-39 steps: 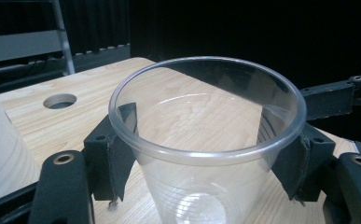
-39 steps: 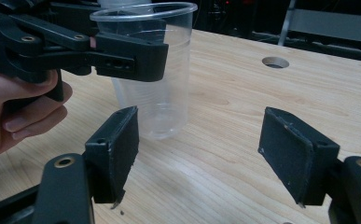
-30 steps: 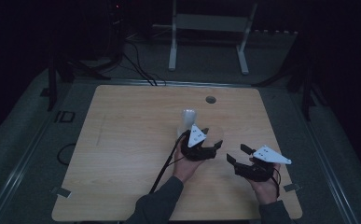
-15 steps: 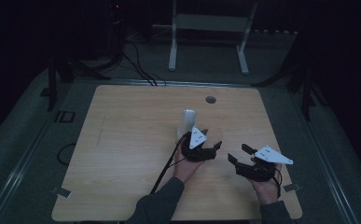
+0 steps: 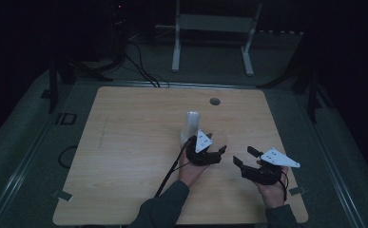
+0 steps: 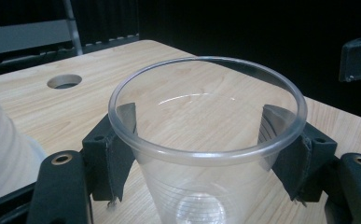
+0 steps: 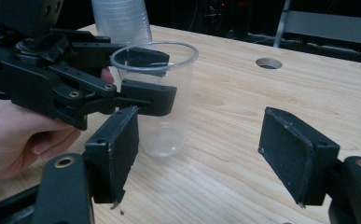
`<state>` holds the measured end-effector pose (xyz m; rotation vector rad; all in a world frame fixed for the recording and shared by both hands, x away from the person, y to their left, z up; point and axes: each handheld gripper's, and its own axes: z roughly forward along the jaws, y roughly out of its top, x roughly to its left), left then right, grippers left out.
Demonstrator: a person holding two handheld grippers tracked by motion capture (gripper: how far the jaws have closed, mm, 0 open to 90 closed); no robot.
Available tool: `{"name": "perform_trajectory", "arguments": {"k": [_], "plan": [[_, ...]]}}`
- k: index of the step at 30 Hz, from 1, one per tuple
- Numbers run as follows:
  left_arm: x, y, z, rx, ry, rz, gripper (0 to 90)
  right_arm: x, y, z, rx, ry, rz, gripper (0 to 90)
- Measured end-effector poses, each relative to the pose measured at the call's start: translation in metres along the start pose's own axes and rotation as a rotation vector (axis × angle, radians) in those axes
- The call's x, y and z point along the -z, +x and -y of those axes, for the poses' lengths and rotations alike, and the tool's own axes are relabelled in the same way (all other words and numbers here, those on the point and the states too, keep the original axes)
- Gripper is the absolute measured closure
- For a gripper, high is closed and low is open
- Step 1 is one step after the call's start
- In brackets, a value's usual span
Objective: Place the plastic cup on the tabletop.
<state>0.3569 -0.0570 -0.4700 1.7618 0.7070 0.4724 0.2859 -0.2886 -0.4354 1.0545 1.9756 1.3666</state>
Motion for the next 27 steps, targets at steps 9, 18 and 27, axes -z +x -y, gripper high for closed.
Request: {"name": "perform_trajectory", "arguments": {"k": [9,18,27], "plan": [[-0.006,-0.002,0.004,-0.012,0.018,0.006,28.6,0.001,0.000,0.000,-0.002,-0.002,0.000,28.4],[-0.012,-0.004,0.010,-0.020,0.043,0.009,28.3,0.001,0.000,0.000,-0.001,-0.001,-0.001,28.4],[-0.013,-0.004,0.014,-0.021,0.065,0.023,27.3,0.000,0.000,0.000,0.001,0.000,-0.001,28.3]]}}
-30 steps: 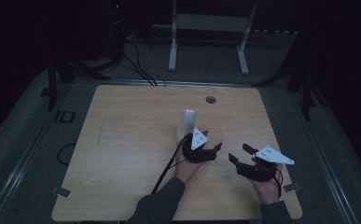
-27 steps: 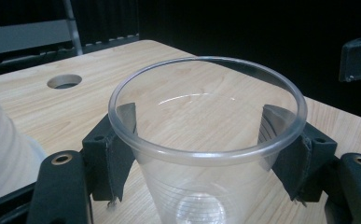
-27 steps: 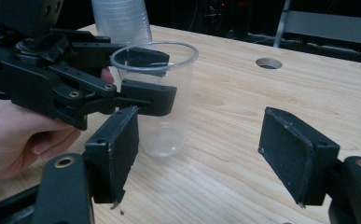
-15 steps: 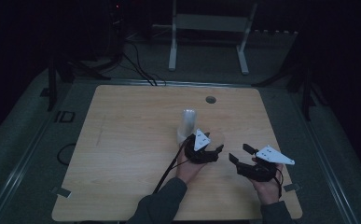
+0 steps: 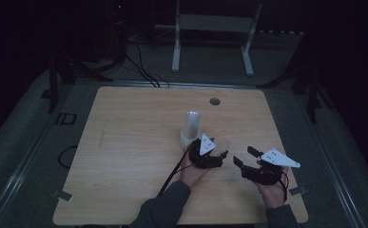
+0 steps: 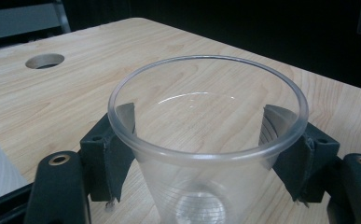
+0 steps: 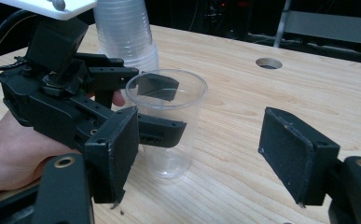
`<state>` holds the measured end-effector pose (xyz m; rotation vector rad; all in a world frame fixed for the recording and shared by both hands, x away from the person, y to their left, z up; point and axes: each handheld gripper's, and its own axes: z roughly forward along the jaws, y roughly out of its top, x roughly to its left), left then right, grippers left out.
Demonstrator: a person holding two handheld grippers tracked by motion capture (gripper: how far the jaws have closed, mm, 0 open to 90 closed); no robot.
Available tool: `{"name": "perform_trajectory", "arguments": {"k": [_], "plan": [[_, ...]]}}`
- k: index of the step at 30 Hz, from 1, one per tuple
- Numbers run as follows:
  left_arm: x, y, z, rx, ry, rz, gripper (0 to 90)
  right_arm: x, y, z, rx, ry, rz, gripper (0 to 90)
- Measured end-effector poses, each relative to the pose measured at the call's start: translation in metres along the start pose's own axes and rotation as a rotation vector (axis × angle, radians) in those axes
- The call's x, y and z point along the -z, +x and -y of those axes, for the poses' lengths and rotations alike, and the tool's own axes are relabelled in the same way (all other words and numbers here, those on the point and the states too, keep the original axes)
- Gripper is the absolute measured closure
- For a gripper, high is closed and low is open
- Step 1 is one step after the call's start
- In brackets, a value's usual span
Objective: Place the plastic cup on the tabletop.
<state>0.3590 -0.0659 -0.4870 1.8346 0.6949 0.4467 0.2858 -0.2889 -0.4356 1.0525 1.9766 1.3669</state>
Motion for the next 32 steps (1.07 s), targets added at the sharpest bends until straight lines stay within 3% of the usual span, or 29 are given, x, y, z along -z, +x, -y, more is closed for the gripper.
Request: {"name": "perform_trajectory", "arguments": {"k": [6,12,22,32], "plan": [[-0.001,-0.002,0.003,-0.005,0.028,-0.002,21.7,0.000,0.000,0.000,-0.002,0.000,0.000,28.4],[0.001,0.000,0.004,0.020,0.037,-0.001,16.6,0.000,0.000,0.000,0.000,0.001,0.000,28.3],[0.011,0.004,0.010,0.061,0.040,0.024,16.6,0.001,0.000,0.000,0.000,0.000,0.002,28.2],[0.021,0.003,0.014,0.063,0.043,0.039,16.6,0.002,-0.001,0.000,-0.002,-0.003,0.004,28.0]]}}
